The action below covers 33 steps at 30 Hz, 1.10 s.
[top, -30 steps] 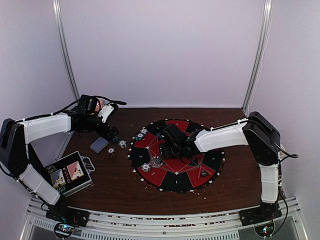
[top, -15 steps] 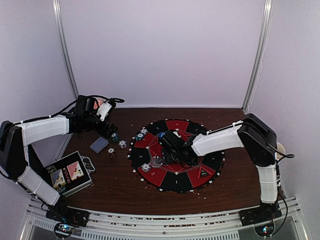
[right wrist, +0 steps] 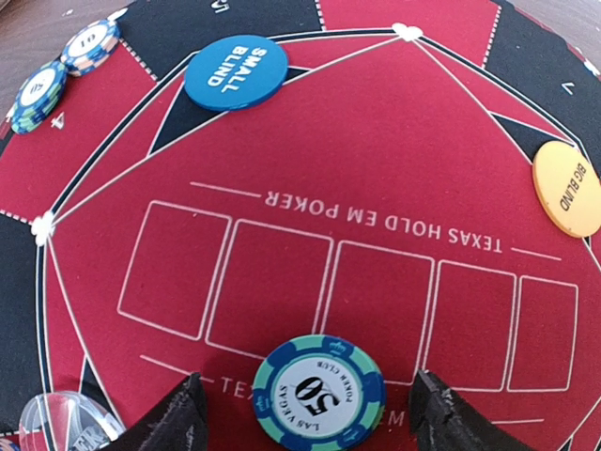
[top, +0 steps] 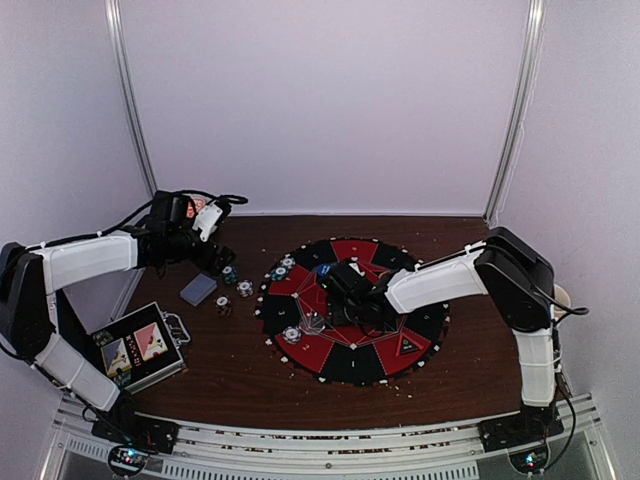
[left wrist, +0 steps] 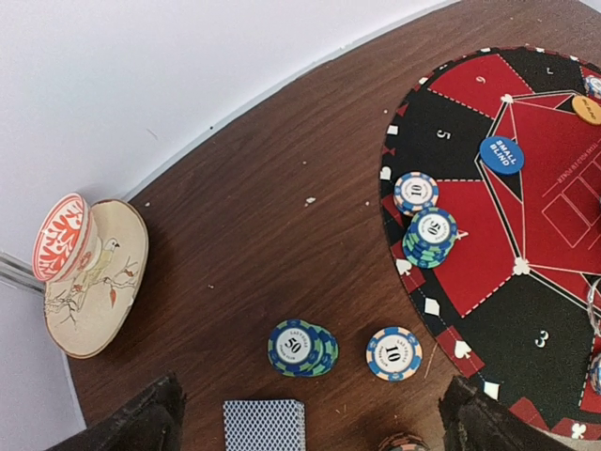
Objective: Distribute texas hold em gaming equipment
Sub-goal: Pick up the pile of poker chips from the poker table mat.
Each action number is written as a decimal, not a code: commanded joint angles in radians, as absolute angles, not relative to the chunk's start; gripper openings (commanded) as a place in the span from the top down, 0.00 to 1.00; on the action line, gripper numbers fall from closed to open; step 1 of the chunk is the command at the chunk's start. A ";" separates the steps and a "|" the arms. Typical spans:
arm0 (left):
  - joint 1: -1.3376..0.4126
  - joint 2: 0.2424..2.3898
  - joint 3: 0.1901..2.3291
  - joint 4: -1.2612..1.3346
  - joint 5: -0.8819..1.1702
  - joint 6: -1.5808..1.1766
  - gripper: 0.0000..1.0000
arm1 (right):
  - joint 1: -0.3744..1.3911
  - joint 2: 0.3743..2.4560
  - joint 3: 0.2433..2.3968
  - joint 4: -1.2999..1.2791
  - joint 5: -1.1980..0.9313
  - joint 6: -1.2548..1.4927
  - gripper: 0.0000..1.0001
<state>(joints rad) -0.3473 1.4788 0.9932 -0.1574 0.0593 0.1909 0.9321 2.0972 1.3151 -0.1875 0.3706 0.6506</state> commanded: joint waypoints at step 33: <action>-0.323 1.430 0.980 -0.112 0.082 0.173 0.02 | 0.916 2.047 1.289 -0.211 0.419 0.650 0.59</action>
<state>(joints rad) -0.3325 1.4620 0.9882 -0.1555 0.0666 0.1837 0.9195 2.0933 1.3102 -0.1890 0.3992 0.6582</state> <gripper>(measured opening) 0.980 0.413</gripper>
